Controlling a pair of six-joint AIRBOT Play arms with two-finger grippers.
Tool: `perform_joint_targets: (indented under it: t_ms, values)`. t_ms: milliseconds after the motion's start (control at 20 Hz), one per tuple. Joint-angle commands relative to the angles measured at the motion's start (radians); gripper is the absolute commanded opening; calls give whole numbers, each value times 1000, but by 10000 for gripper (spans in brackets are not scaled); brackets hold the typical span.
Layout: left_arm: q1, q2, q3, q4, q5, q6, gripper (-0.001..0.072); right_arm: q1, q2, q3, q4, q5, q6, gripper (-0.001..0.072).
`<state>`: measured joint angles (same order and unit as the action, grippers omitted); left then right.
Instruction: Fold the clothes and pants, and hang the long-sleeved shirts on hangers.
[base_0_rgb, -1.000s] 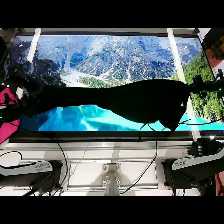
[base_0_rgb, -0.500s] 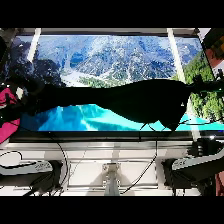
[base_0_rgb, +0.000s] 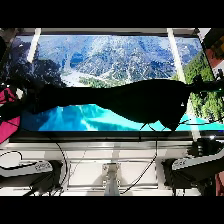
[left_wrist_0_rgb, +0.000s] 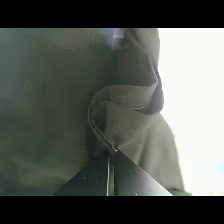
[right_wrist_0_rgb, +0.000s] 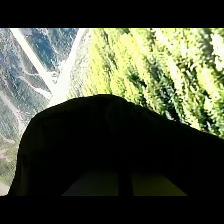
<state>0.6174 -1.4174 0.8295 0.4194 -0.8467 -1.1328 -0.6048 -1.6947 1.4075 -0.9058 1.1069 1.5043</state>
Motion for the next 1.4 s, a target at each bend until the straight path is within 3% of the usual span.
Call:
perform_joint_targets:
  t_ms: [0, 350, 550, 700, 800, 950, 1050, 1150, 1350]
  values:
    - [1, 76, 47, -50, -113, 52, 4, 0, 10, 1, -1, 8, 1, 11]
    - [55, 424, 61, -46, -142, 48, 4, 0, 134, 1, -16, 69, 1, 12]
    - [148, 613, 62, -46, -153, 44, 4, 0, 268, 1, -100, 164, 3, 11]
    - [256, 678, 62, -45, -154, -44, 3, 0, 375, 1, -228, 142, 41, 11]
    - [271, 658, 62, -25, -174, -77, 3, 0, 420, 1, -261, 101, 58, 10]
    - [167, 565, 62, -24, -173, -76, 3, 13, 415, 1, -246, 72, 87, 11]
    - [76, 484, 62, -25, -45, -76, 3, 24, 391, 1, -252, -10, 140, 11]
    - [-5, 380, 62, -63, 117, -76, 3, 23, 355, 1, -257, -122, 261, 11]
    - [-137, 129, 77, -266, 258, 0, 3, 39, 252, 1, -250, -237, 472, 10]
